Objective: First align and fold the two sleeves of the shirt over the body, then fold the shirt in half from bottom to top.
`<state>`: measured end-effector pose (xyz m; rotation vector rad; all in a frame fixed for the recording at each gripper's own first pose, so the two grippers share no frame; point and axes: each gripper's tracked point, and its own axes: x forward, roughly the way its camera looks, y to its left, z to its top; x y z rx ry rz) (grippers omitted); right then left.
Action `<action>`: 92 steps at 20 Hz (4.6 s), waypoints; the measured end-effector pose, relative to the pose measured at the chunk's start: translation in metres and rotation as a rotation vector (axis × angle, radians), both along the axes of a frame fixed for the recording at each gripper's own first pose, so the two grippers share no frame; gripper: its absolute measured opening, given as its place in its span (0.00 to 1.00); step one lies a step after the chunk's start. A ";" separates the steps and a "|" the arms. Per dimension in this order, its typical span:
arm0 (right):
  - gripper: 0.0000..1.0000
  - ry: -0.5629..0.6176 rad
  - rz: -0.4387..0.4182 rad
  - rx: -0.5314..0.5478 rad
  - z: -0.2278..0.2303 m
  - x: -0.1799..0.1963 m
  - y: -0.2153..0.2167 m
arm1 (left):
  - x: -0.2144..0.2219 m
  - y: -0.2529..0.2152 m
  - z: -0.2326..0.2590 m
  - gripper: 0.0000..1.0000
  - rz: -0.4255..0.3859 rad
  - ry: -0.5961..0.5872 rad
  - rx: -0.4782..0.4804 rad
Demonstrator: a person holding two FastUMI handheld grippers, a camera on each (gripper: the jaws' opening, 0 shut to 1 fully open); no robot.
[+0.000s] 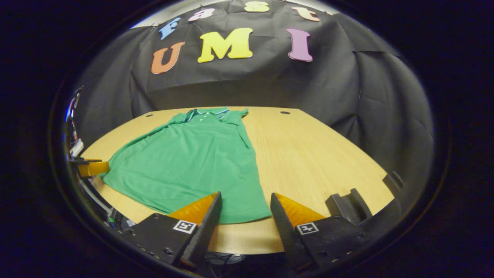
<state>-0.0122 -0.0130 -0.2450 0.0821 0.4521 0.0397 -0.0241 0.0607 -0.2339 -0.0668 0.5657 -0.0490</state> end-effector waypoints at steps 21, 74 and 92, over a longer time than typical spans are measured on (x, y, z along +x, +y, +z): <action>0.00 -0.036 0.162 -0.057 0.056 0.048 0.032 | 0.049 -0.007 0.054 0.05 -0.014 -0.137 -0.047; 0.96 -0.157 -0.058 -0.236 0.138 0.509 0.033 | 0.497 0.000 0.062 0.89 -0.002 -0.179 -0.023; 0.97 -0.492 -0.010 -0.179 0.269 0.214 0.043 | 0.255 -0.027 0.199 0.96 0.000 -0.405 0.013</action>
